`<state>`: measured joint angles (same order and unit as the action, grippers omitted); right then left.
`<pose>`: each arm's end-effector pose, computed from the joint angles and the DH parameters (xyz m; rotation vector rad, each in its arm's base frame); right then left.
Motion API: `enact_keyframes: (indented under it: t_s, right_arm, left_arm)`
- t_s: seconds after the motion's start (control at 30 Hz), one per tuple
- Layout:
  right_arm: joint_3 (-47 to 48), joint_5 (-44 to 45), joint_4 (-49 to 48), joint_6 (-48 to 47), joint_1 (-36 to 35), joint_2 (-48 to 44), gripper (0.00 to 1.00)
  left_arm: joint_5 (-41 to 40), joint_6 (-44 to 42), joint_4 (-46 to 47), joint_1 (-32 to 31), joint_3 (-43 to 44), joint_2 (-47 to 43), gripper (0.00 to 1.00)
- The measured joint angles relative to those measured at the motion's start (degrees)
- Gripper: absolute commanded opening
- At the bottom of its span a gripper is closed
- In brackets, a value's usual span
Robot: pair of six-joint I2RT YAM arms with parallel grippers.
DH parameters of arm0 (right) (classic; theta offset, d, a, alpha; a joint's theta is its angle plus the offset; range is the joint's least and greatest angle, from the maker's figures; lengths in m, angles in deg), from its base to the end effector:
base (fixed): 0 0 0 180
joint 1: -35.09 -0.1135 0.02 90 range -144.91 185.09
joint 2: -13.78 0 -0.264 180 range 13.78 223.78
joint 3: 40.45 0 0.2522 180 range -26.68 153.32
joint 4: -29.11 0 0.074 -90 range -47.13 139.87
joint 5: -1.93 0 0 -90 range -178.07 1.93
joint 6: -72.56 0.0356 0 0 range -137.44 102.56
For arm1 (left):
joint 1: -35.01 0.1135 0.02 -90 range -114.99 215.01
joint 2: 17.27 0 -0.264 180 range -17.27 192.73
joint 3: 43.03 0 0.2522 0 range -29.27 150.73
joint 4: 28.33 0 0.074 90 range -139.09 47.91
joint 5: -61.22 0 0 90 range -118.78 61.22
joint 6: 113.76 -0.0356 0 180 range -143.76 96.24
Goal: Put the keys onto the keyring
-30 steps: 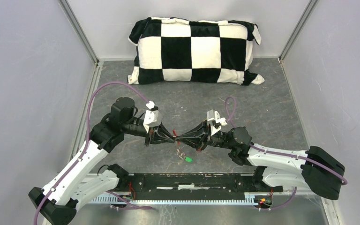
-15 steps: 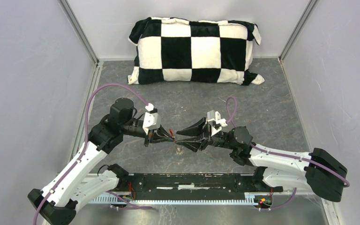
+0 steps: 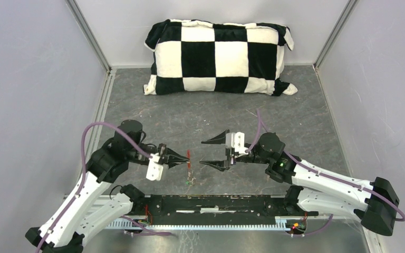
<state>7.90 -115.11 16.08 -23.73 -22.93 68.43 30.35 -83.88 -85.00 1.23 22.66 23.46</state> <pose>0.1043 0.1977 0.3135 -1.1465 1.0583 1.0650 0.0886 -0.0961 0.3437 1.7312 0.8256 -0.7778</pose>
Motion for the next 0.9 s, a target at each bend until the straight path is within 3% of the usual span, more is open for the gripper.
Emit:
enact_keyframes:
  t_s: [0.2, 0.43, 0.63, 0.9]
  right_arm:
    - [1.0, -2.1, 7.2, -5.0, 0.0, 0.2, 0.67]
    - [3.5, -4.9, 8.8, -6.0, -0.2, 1.8, 0.59]
    - [8.5, -5.7, 11.9, -7.6, -2.7, 4.2, 0.56]
    - [13.6, -5.5, 17.7, -10.0, -5.3, 6.5, 0.49]
  left_arm:
    - [-0.1, -12.3, -0.9, 0.0, -2.2, -3.4, 0.02]
    - [-0.1, -18.1, -1.5, -0.1, -3.7, -3.4, 0.02]
    - [-0.1, -17.6, -1.5, -0.1, -3.6, -0.9, 0.02]
    - [-0.4, -7.7, -0.2, -0.1, -1.9, 3.2, 0.02]
